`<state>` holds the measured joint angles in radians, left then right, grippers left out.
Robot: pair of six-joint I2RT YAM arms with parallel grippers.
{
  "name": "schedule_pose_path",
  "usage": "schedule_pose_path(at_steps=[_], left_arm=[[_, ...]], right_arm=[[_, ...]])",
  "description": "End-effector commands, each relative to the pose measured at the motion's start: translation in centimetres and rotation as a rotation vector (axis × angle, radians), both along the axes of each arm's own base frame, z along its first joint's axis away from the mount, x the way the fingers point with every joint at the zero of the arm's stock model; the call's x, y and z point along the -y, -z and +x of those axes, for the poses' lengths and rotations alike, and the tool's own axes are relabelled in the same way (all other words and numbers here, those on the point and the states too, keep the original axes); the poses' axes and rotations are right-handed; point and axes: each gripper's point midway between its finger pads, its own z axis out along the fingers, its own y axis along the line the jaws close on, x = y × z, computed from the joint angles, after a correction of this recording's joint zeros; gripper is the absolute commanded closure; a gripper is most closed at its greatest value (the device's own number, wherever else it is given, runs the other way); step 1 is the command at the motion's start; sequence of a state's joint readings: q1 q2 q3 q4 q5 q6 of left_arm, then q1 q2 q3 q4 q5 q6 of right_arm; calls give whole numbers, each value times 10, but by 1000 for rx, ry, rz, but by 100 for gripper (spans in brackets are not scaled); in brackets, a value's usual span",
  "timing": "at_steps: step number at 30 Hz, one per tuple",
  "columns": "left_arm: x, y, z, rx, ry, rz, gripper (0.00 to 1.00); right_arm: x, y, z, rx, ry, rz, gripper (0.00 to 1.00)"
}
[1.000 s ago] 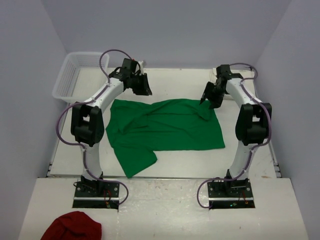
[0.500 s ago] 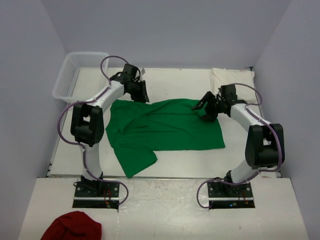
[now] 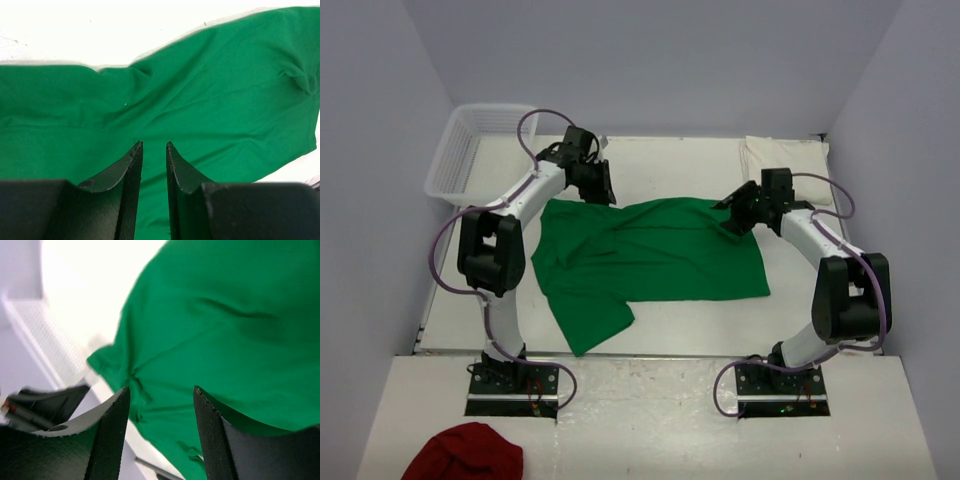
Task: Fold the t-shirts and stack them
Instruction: Fold the flattened tshirt in 1/3 of the way
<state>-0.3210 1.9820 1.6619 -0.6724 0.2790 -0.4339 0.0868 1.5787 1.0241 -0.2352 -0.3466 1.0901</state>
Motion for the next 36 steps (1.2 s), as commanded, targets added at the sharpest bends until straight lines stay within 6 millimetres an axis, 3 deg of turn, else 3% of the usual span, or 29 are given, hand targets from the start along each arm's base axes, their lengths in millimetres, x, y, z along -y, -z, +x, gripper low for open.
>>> schedule_pose_path(at_steps=[1, 8, 15, 27, 36], left_arm=[[-4, -23, -2, 51, 2, -9, 73], [-4, -19, -5, 41, 7, -12, 73], [-4, -21, -5, 46, 11, -15, 73], [0, -29, -4, 52, 25, -35, 73], [3, -46, -1, 70, 36, -49, 73]], right_arm=[[29, 15, -20, -144, 174, -99, 44], [61, 29, -45, -224, 348, -206, 42], [65, 58, -63, -364, 492, -168, 44], [61, 64, -30, -414, 540, -143, 47], [64, 64, -19, -437, 570, -166, 59]])
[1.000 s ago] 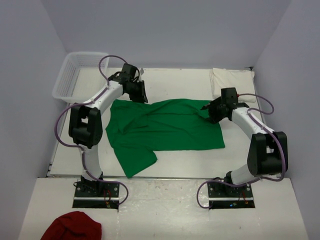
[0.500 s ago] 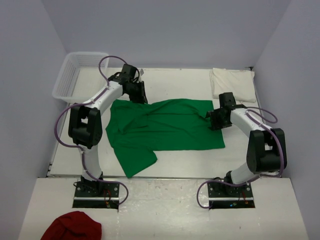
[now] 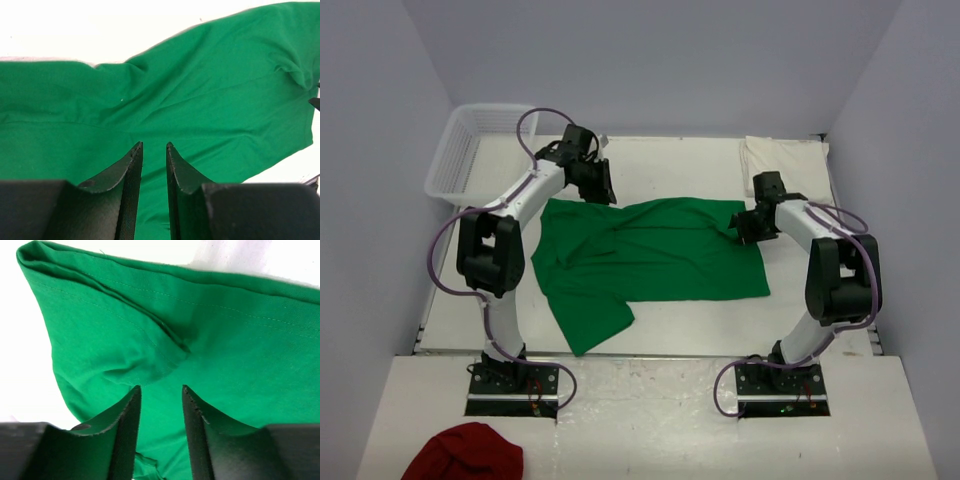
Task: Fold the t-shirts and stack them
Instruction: Fold the flattened tshirt in 1/3 of the way
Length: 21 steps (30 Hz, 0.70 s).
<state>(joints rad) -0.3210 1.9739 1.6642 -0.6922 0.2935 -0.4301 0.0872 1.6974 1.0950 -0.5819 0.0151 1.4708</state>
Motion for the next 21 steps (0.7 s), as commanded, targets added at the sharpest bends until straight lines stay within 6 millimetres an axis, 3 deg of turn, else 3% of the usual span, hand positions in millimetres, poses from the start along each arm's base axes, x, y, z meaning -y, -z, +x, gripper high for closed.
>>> schedule_pose_path(at_steps=[1, 8, 21], left_arm=[[2, -44, 6, 86, 25, -44, 73], [1, -43, 5, 82, 26, -51, 73], [2, -55, 1, 88, 18, -95, 73]], right_arm=[[7, -7, 5, -10, 51, -40, 61], [5, 2, -7, -54, 70, -41, 64], [2, 15, -3, -130, 92, -72, 69]])
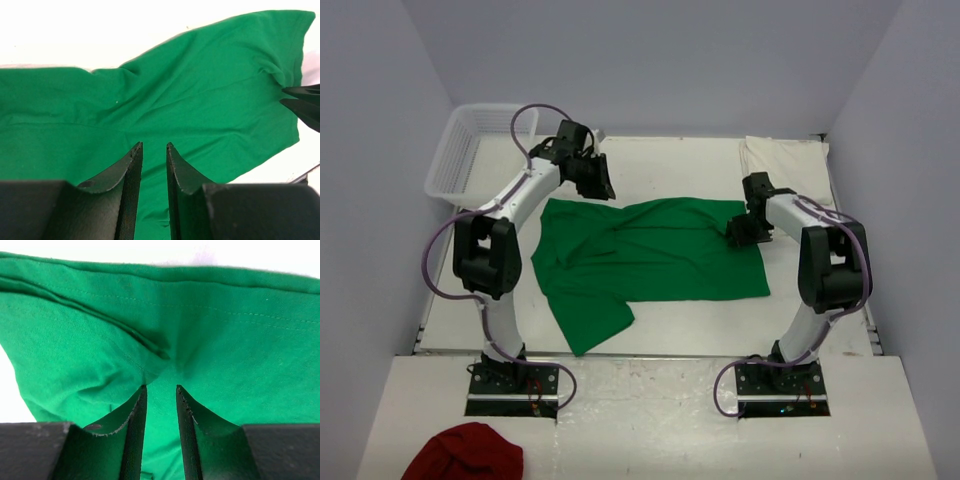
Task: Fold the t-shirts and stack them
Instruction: Fold the flattened tshirt in 1/3 of the way
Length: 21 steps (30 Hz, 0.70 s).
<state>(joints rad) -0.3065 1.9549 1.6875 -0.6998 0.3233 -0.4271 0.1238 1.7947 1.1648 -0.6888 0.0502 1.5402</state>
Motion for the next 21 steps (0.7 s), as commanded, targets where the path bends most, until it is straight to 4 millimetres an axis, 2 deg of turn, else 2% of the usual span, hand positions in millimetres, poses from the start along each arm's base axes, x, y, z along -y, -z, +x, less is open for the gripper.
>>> schedule_pose_path(at_steps=[1, 7, 9, 10, 11, 13, 14, 16, 17, 19, 20, 21], left_arm=[[3, -38, -3, 63, 15, -65, 73], [5, -32, -10, 41, 27, -80, 73], [3, -32, -9, 43, 21, -75, 73], [2, -30, -9, 40, 16, -69, 73], [-1, -29, -9, 36, 8, -64, 73], [-6, -24, -11, 18, -17, -38, 73], [-12, -21, -10, 17, -36, -12, 73], [-23, -15, -14, -4, -73, 40, 73], [-37, -10, -13, 2, -120, 104, 72], [-51, -4, -19, -23, -171, 161, 71], [-63, 0, -23, -21, -209, 213, 69], [-66, 2, -26, -22, -220, 222, 66]], right_arm=[[10, -4, 6, -2, 47, -58, 69], [10, -8, 9, -23, 67, -60, 68], [12, -14, 11, -43, 68, -73, 65], [14, -14, 6, -76, 67, -89, 64], [13, -20, 15, -67, 54, -89, 63], [13, -26, 16, -78, -39, -114, 62], [13, -36, 27, -43, -78, -139, 61], [10, -53, 34, 11, -228, -216, 59], [9, -65, 40, 58, -286, -257, 57], [9, -103, 51, 200, -426, -381, 55], [11, -108, 48, 229, -470, -414, 52], [10, -117, 49, 281, -517, -432, 51]])
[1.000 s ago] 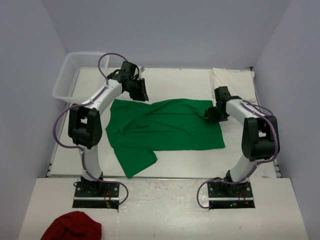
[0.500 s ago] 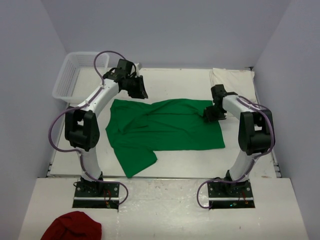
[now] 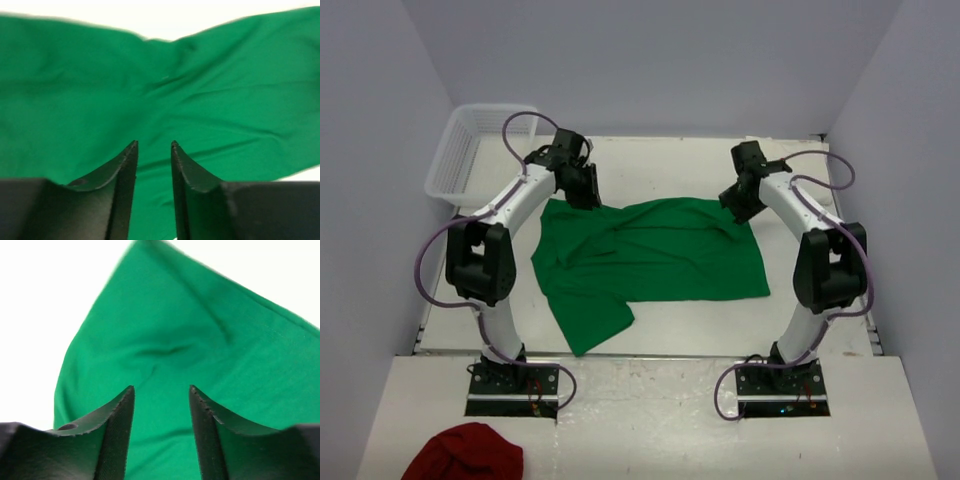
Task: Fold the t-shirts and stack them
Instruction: Fold the flattened tshirt in 1/3 of the way
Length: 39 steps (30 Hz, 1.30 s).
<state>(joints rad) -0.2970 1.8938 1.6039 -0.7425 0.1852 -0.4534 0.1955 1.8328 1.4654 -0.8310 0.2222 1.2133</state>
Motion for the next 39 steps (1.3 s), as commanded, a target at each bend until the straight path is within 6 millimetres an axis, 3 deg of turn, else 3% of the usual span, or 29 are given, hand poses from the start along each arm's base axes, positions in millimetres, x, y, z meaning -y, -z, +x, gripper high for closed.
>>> schedule_pose_path(at_steps=[1, 4, 7, 11, 13, 16, 19, 22, 24, 25, 27, 29, 34, 36, 39], left_arm=[[-39, -12, -13, 23, -124, 122, 64], [-46, -4, -30, -33, -133, 153, 61], [-60, -8, -43, -37, -176, 208, 57], [-78, -15, -68, -62, -232, 260, 56], [-78, -4, -91, -113, -225, 256, 55], [-72, 11, -125, -184, -194, 238, 55], [-63, 21, -154, -230, -165, 219, 56], [-60, 22, -167, -246, -160, 206, 58], [-57, 20, -162, -220, -155, 193, 61], [-56, 16, -157, -205, -160, 191, 68], [-53, 14, -149, -192, -155, 186, 80], [-47, 15, -136, -187, -145, 181, 98], [-22, 11, -104, -187, -116, 115, 100], [-11, 6, -92, -175, -103, 86, 100], [-5, 4, -82, -165, -87, 80, 100]], right_arm=[[15, -71, 1, 235, -244, -201, 48], [24, -89, -7, 266, -311, -240, 44], [19, -91, -14, 261, -383, -200, 42], [2, -74, -38, 206, -456, -59, 39], [-12, -65, -53, 211, -538, 17, 37], [-16, -58, -70, 191, -621, 54, 34], [-2, -45, -89, 102, -628, 48, 35], [21, -35, -98, 67, -579, 27, 36], [30, -35, -94, 75, -561, 34, 41], [34, -39, -88, 82, -554, 29, 66], [33, -29, -76, 48, -570, 63, 96], [33, -32, -57, 48, -600, 55, 100], [14, 3, -20, -79, -703, 196, 100], [13, 7, -7, -89, -725, 202, 100], [12, 25, -1, -129, -730, 226, 100]])
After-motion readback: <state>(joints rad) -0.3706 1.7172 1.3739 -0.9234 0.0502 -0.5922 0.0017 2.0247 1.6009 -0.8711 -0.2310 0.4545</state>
